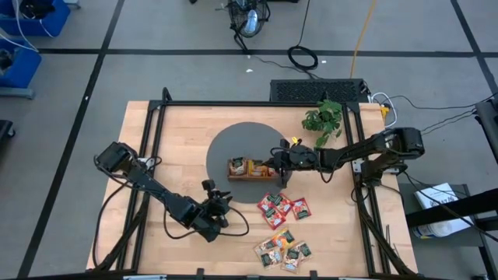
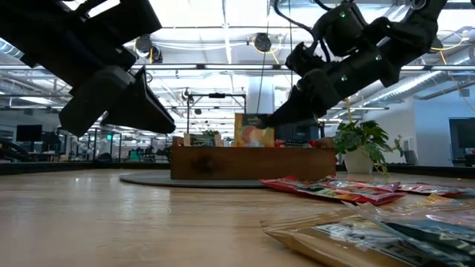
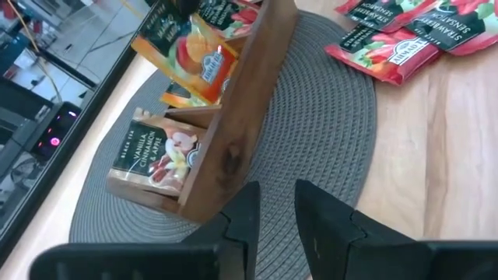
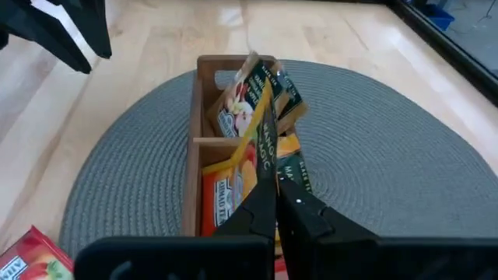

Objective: Pick & Place Tea
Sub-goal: Put the yellow tea bag into the middle section of the wooden organizer

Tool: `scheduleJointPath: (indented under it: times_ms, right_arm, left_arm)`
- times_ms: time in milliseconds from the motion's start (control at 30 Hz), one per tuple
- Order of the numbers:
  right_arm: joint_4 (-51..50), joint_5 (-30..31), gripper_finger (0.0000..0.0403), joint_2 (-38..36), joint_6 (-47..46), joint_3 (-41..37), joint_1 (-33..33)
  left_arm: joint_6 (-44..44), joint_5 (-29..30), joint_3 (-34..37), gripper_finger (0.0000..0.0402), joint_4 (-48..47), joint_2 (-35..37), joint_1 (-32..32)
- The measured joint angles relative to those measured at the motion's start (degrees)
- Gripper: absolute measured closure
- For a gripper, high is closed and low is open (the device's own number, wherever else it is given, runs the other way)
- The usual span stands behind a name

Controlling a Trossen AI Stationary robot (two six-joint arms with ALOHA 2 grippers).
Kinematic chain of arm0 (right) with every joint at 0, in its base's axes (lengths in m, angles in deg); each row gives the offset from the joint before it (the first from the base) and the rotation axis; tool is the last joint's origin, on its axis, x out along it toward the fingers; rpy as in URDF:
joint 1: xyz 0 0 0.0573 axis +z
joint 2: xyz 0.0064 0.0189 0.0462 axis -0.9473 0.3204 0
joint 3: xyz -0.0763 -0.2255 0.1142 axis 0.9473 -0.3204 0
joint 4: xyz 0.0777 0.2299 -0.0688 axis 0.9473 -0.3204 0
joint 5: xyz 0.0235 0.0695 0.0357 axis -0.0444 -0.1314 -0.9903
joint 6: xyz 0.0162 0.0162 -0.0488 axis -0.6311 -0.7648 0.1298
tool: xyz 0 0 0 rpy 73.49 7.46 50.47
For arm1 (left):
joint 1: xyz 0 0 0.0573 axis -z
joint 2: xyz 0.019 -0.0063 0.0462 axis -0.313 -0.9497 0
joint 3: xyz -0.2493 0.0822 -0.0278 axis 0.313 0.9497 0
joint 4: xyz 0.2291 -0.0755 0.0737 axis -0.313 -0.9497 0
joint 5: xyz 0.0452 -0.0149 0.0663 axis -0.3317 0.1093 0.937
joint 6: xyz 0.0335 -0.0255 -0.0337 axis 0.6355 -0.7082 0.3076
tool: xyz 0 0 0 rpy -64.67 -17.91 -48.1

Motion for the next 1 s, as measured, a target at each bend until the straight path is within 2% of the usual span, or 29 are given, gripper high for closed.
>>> scheduleJointPath:
  times_ms: [433,600,733,1000]
  right_arm:
    - [4.19,0.12,0.0403,7.63,-0.48,-0.02,-0.02]
    - [5.2,0.15,0.0399,8.11,1.58,0.02,0.0]
    - [5.47,0.14,0.0372,7.72,3.0,0.02,0.0]
    - [6.57,0.2,0.0287,7.3,4.47,0.0,0.0]
  left_arm:
    - [1.05,-0.11,-0.02,0.0314,1.14,0.04,0.0]
    - [1.28,-0.14,-0.02,0.0314,1.33,0.04,0.0]
    - [1.41,-1.67,-0.02,0.0314,1.56,0.04,0.0]
    - [1.45,-1.97,-0.02,0.0314,1.62,0.04,0.0]
